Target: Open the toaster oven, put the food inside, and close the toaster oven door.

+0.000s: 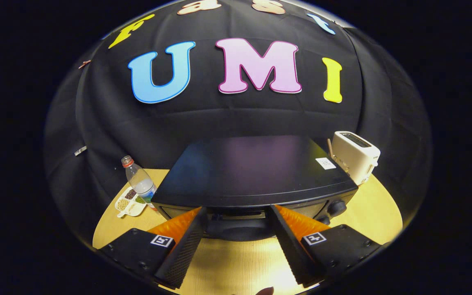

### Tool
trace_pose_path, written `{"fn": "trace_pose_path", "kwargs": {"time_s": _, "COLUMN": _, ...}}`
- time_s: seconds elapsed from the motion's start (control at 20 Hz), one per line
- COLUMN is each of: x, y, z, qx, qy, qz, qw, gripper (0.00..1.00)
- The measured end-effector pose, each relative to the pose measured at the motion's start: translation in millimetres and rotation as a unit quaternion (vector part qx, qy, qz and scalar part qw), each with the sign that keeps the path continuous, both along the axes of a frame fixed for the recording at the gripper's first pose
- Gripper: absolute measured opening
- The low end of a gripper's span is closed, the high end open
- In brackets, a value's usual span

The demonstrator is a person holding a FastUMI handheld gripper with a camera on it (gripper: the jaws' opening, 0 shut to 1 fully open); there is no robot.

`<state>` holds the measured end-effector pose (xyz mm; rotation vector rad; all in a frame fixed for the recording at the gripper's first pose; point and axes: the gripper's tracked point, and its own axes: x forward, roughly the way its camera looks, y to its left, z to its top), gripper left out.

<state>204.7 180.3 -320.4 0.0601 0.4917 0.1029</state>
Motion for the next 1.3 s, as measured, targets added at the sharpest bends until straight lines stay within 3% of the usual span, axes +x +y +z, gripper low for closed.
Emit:
{"fn": "trace_pose_path", "kwargs": {"time_s": 0.3, "x": -16.5, "y": -3.2, "z": -3.3, "qx": -0.009, "qy": 0.002, "qz": 0.000, "qw": 1.000, "gripper": 0.99}}
{"fn": "trace_pose_path", "kwargs": {"time_s": 0.55, "x": -61.2, "y": -7.5, "z": -15.0, "qx": -0.014, "qy": 0.008, "qz": 0.003, "qw": 1.000, "gripper": 0.99}}
{"fn": "trace_pose_path", "kwargs": {"time_s": 0.85, "x": -114.8, "y": -14.7, "z": -58.9, "qx": -0.022, "qy": 0.059, "qz": 0.005, "qw": 0.998, "gripper": 0.99}}
{"fn": "trace_pose_path", "kwargs": {"time_s": 1.3, "x": -156.5, "y": -20.2, "z": -101.2, "qx": -0.002, "qy": 0.128, "qz": 0.005, "qw": 0.992, "gripper": 0.99}}
